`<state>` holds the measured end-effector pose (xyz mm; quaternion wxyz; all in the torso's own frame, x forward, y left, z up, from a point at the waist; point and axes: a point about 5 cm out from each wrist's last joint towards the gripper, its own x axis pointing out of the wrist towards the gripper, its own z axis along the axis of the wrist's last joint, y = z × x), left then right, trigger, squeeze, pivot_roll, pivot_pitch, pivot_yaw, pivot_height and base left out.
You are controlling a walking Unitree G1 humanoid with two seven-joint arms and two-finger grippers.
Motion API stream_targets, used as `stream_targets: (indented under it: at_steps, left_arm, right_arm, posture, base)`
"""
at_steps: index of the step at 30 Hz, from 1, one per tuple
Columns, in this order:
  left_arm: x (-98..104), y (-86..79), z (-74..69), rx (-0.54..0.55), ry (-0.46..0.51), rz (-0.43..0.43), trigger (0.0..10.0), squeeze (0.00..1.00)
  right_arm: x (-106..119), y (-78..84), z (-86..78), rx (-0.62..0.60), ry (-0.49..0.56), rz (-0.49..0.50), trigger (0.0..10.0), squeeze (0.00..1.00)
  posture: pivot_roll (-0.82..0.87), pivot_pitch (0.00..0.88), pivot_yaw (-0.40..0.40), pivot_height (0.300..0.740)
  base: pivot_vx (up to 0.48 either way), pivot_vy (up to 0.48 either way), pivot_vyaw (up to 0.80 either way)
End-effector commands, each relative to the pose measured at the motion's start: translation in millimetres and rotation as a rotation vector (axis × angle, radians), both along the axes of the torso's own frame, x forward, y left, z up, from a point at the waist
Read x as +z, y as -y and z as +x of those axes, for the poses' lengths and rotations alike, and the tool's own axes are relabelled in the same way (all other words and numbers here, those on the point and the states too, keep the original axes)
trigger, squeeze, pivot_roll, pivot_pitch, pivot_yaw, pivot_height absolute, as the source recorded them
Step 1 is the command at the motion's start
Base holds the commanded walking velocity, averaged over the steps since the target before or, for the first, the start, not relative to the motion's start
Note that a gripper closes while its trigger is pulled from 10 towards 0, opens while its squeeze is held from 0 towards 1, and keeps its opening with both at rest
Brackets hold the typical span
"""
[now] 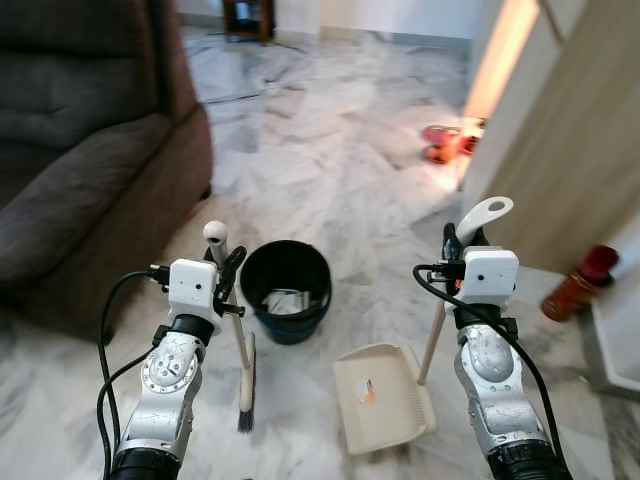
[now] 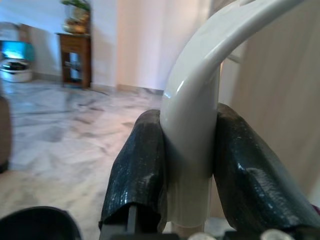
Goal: Sweep floor
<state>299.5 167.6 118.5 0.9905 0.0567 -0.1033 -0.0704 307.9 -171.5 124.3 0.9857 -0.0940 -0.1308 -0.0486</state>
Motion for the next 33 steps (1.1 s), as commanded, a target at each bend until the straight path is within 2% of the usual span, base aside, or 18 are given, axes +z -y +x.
stream_targets:
  at_steps: [1, 21, 27, 33]
  left_arm:
    - [6.6, 1.7, 1.7, -0.01, 0.03, 0.003, 10.0, 0.0]
    - [5.5, 3.6, 1.9, -0.018, 0.02, 0.027, 10.0, 0.0]
    - [4.5, 4.4, 2.0, -0.02, 0.017, 0.025, 10.0, 0.0]
    - [4.0, 4.8, 1.8, -0.023, 0.015, 0.028, 10.0, 0.0]
  right_arm:
    - [3.0, 0.5, 1.3, -0.002, 0.009, 0.001, 10.0, 0.0]
    - [2.4, 0.6, 2.2, -0.004, 0.003, -0.005, 10.0, 0.0]
    - [2.3, 0.0, 2.6, -0.002, 0.002, -0.006, 10.0, 0.0]
    - [2.4, 0.4, 2.6, -0.004, 0.003, -0.008, 10.0, 0.0]
  posture:
    - [-0.02, 0.095, -0.005, 0.74]
    - [-0.02, 0.095, -0.005, 0.74]
    - [-0.02, 0.088, -0.006, 0.74]
    - [-0.02, 0.085, -0.005, 0.74]
  base:
    - [0.0, 0.0, -0.8]
    - [0.0, 0.0, -0.8]
    - [0.0, -0.289, -0.8]
    - [0.0, 0.0, -0.8]
